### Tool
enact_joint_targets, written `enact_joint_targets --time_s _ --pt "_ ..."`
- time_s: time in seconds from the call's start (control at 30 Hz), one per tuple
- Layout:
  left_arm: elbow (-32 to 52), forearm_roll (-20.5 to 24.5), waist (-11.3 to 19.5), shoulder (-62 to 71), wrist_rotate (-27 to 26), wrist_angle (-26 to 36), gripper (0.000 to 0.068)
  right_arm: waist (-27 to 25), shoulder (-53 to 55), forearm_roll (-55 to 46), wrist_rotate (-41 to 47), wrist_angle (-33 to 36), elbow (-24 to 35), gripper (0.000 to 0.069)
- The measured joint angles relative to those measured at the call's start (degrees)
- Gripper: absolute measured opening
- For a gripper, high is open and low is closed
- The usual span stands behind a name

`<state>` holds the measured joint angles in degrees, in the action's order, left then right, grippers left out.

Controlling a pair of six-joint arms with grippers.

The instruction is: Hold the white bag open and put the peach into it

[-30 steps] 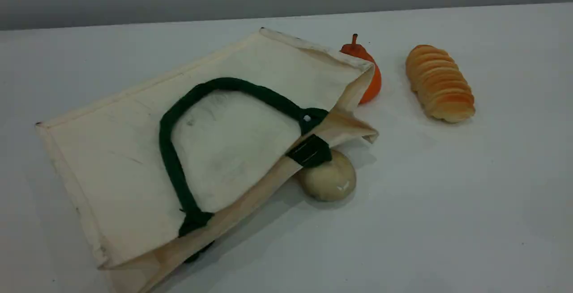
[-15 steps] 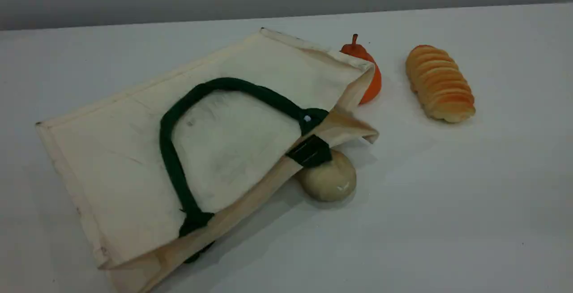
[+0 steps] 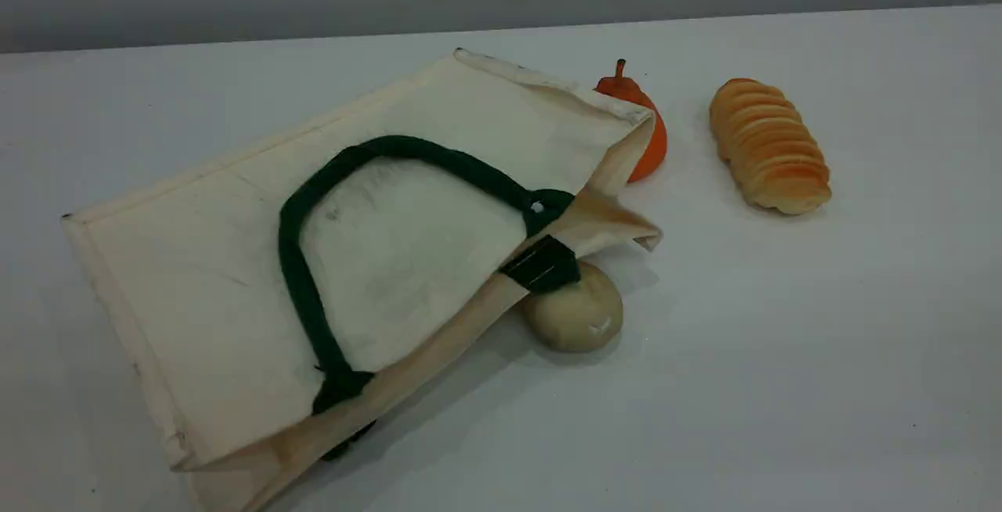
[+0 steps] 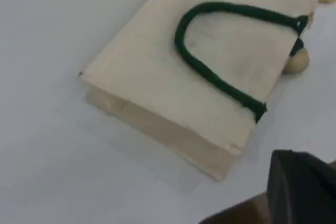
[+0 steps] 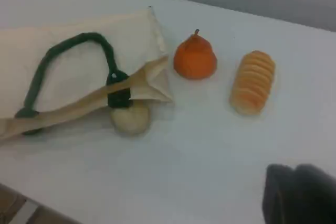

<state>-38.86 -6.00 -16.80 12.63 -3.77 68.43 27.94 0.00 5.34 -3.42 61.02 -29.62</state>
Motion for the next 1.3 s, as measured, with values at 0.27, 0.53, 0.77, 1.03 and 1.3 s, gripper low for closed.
enact_joint_targets --time_s 0.27,0.53,0.77,1.03,1.3 --pt "4.56 0.06 0.00 0.03 -0.20 -0.87 0.0012 0.00 0.00 0.52 0.00 -0.13 0.68 0.0029" --pt "8.37 4.23 0.00 0.03 -0.41 -5.14 0.0013 0.00 0.00 0.52 0.06 0.02 0.68 0.0036" --pt "9.98 4.74 0.00 0.03 1.35 -6.59 0.0015 0.00 0.00 0.52 0.06 0.02 0.68 0.0041" --pt "9.98 4.97 0.00 0.03 1.42 -6.70 0.0015 0.00 0.00 0.52 0.39 0.02 0.68 0.0052" --pt "9.98 4.84 3.90 -0.22 1.36 -6.63 0.0018 -0.24 0.00 0.52 0.27 0.02 0.68 0.0055"
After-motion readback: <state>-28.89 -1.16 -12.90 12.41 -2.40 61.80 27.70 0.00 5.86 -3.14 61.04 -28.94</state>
